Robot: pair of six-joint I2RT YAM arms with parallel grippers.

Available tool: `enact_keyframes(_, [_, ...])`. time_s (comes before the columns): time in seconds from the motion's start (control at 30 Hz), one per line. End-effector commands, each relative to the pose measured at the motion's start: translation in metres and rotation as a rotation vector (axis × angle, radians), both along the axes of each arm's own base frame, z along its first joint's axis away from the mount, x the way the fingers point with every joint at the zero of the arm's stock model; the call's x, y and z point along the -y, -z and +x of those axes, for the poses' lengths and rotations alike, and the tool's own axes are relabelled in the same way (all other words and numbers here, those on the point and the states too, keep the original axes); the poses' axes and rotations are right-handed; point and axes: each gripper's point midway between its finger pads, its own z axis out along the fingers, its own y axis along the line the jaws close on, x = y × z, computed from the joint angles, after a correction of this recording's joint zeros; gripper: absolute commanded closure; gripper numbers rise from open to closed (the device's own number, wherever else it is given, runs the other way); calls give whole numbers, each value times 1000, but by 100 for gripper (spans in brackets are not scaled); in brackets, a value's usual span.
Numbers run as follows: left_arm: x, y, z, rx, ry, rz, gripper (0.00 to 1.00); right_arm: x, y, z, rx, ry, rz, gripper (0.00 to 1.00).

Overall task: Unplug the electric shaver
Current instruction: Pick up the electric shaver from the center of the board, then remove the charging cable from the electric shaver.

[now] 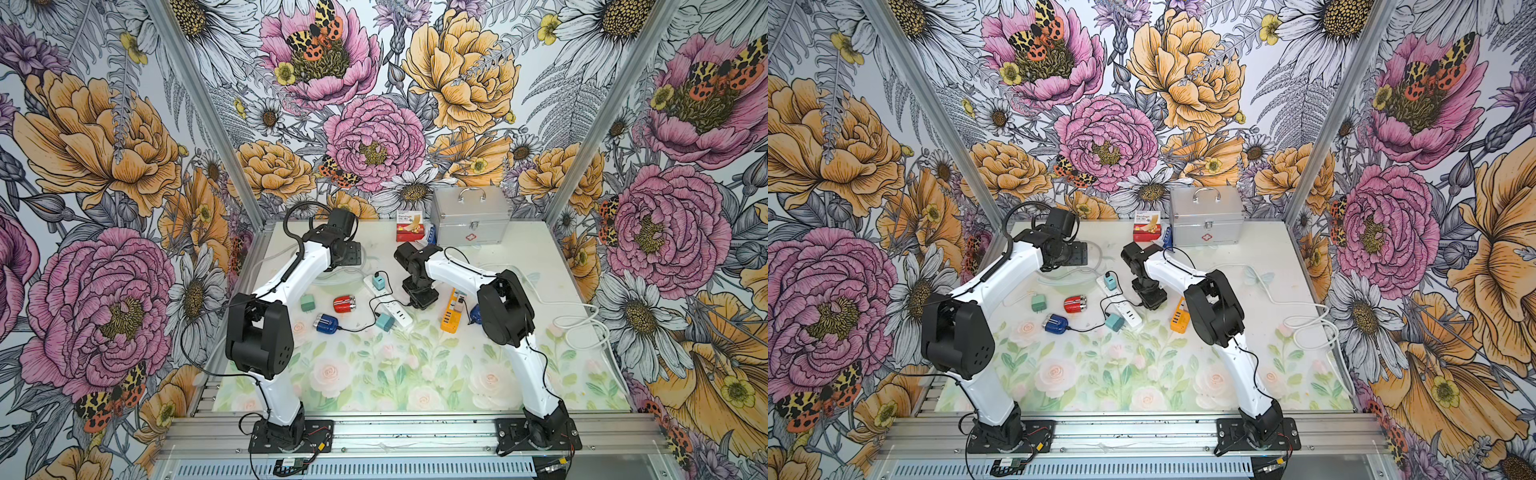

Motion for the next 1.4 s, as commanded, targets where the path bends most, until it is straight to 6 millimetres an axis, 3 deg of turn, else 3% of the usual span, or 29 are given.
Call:
enact_keyframes(0.0, [17, -21, -7, 47, 68, -26, 15, 21, 2, 11, 26, -15, -86, 45])
enact_keyframes(0.2, [35, -30, -20, 64, 121, -34, 16, 30, -29, 30, 138, -107, -148, 55])
enact_keyframes(0.43, [64, -29, -52, 45, 221, -162, 19, 33, -77, 40, 264, -286, -226, 58])
enact_keyframes(0.6, [89, -30, -84, 84, 299, -341, 22, 32, -97, 31, 326, -419, -259, 59])
enact_keyframes(1.03, [156, -29, -152, 295, 501, -799, 30, 15, -121, -7, 443, -580, -111, 61])
enact_keyframes(1.2, [178, -19, -169, 306, 584, -808, 31, 18, -129, -23, 474, -597, -75, 60])
enact_keyframes(1.37, [198, -13, -171, 318, 637, -857, 33, 13, -139, -34, 509, -600, -18, 60])
